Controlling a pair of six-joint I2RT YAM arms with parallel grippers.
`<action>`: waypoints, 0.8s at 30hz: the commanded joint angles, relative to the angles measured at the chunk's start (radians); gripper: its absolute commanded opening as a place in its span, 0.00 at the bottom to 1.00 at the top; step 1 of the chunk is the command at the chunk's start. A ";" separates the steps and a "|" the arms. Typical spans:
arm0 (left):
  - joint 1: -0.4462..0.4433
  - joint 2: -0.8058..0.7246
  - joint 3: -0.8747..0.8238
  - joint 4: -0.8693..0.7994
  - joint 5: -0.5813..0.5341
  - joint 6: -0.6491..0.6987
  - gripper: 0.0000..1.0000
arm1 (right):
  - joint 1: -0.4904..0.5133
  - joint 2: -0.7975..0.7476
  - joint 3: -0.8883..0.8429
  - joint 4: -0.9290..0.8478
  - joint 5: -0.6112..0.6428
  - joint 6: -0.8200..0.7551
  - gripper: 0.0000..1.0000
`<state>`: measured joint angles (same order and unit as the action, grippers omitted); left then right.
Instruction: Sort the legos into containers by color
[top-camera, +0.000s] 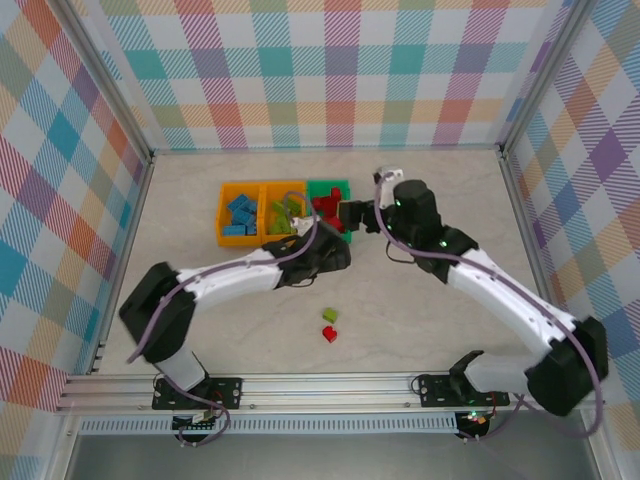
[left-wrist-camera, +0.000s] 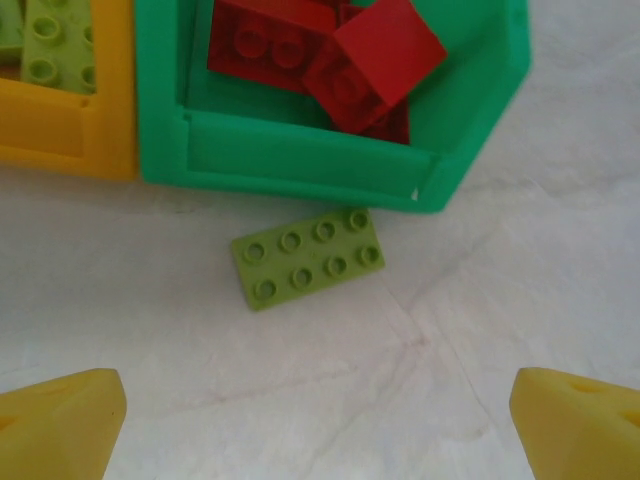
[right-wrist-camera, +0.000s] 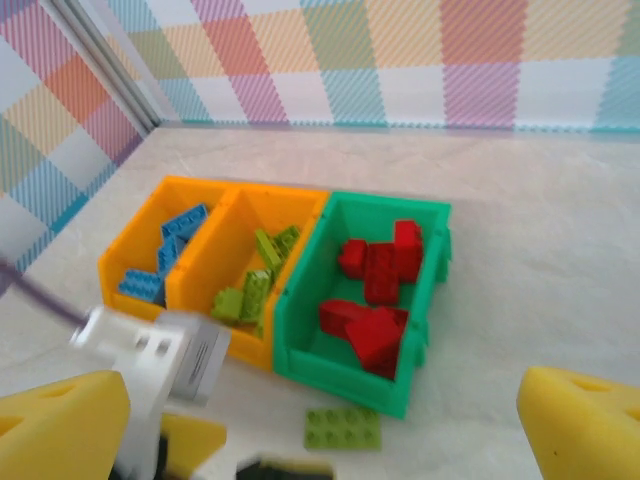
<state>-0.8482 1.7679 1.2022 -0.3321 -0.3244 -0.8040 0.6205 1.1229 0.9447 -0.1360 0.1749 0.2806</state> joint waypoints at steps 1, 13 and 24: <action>0.026 0.073 0.048 -0.090 -0.044 -0.076 0.97 | -0.001 -0.120 -0.121 -0.009 0.083 0.016 1.00; 0.084 0.228 0.144 -0.128 -0.005 0.039 0.85 | -0.002 -0.303 -0.226 -0.069 0.144 0.054 1.00; 0.086 0.187 0.056 -0.196 0.054 0.120 0.62 | -0.002 -0.252 -0.177 -0.068 0.097 0.090 1.00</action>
<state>-0.7685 1.9816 1.3174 -0.4267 -0.3058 -0.7227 0.6209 0.8776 0.7250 -0.2035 0.2852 0.3450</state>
